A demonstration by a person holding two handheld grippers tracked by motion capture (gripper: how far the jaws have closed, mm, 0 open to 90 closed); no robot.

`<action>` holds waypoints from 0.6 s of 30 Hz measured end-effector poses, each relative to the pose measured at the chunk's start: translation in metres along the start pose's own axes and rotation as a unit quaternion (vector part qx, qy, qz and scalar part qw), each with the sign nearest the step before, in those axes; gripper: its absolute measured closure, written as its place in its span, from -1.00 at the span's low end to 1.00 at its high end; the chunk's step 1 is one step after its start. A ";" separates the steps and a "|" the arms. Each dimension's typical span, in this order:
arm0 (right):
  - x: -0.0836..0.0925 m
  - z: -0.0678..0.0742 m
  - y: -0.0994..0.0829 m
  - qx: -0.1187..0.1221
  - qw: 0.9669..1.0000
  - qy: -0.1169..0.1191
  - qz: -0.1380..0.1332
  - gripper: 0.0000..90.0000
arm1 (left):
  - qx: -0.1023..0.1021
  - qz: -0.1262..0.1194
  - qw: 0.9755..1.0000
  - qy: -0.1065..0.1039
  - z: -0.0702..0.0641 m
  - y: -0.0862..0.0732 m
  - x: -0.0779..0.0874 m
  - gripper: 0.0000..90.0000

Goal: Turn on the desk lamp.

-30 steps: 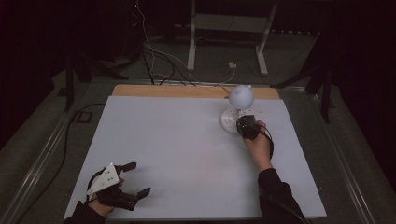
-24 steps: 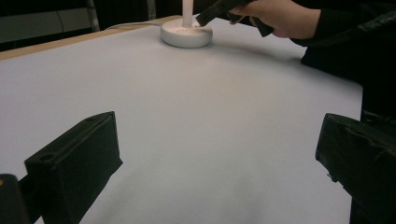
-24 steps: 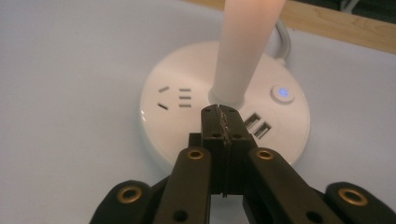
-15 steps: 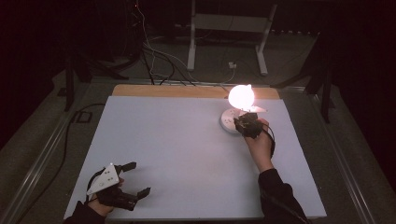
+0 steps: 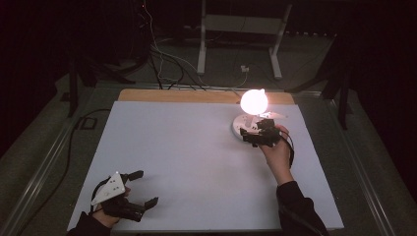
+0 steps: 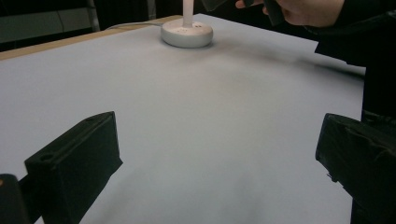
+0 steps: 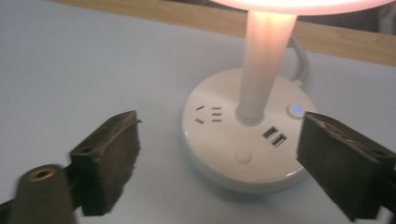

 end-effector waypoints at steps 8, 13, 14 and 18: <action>0.021 0.006 -0.001 0.017 1.000 0.018 0.015 -1.00 | 0.001 0.000 1.000 0.000 0.001 0.000 0.000 -0.99; 0.039 0.009 -0.002 0.015 0.999 0.040 0.001 -1.00 | 0.001 -0.001 1.000 0.000 0.001 0.000 0.000 -0.99; 0.043 0.010 -0.002 0.019 0.999 0.043 -0.001 -1.00 | 0.001 0.000 1.000 0.000 0.000 0.000 0.000 -0.99; 0.057 0.014 -0.007 0.029 0.998 0.052 -0.014 -1.00 | 0.002 -0.001 1.000 0.001 0.001 0.000 0.000 -0.99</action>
Point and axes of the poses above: each handheld gripper's, and its own axes: x roughly backward along the jaws, y roughly out of its top, z roughly to its left, the point moved 4 cm from there along -x, roughly forward along the jaws, and after that the axes turned 13 degrees about -x, right-handed, at the moved point
